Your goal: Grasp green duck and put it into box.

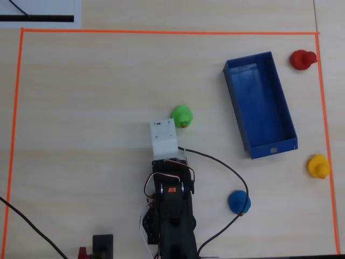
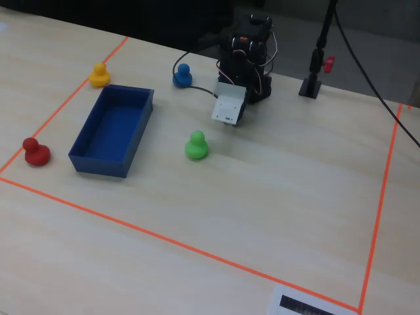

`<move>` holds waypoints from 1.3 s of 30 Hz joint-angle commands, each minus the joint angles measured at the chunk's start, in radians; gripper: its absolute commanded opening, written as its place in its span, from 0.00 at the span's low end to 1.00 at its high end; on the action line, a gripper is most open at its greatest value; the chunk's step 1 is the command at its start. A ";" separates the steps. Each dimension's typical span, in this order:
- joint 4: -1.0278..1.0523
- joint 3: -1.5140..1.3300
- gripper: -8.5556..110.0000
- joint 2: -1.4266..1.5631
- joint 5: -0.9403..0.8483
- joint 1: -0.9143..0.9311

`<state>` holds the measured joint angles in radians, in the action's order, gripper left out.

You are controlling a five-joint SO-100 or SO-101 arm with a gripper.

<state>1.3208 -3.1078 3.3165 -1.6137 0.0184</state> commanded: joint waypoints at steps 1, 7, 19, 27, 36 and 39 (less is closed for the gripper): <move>0.026 -0.003 0.12 -0.005 0.006 0.008; 0.026 -0.003 0.12 -0.005 0.006 0.008; 0.026 -0.003 0.11 -0.005 0.008 0.008; -0.104 0.060 0.10 -0.107 0.008 0.037; -0.190 0.652 0.30 -0.589 0.041 0.107; -0.224 0.828 0.35 -0.756 0.037 0.132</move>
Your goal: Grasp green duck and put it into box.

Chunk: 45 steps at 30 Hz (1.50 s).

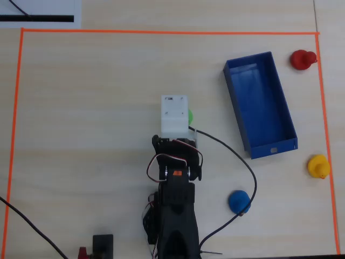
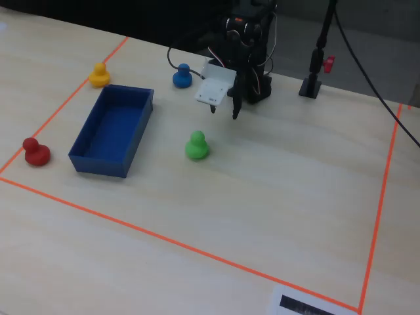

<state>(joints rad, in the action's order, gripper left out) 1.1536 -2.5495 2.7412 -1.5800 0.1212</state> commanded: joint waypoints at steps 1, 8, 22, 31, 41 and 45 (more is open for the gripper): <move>-0.075 0.316 0.36 -0.233 0.002 0.037; -0.258 0.422 0.37 -0.546 -0.017 0.061; -0.538 0.295 0.37 -0.815 -0.123 0.135; -0.607 0.230 0.37 -0.850 -0.160 0.195; -0.615 0.153 0.36 -0.798 -0.152 0.175; -0.638 0.156 0.37 -0.807 -0.144 0.150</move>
<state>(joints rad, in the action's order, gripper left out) 0.5568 -2.4007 1.9067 -1.7349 0.2991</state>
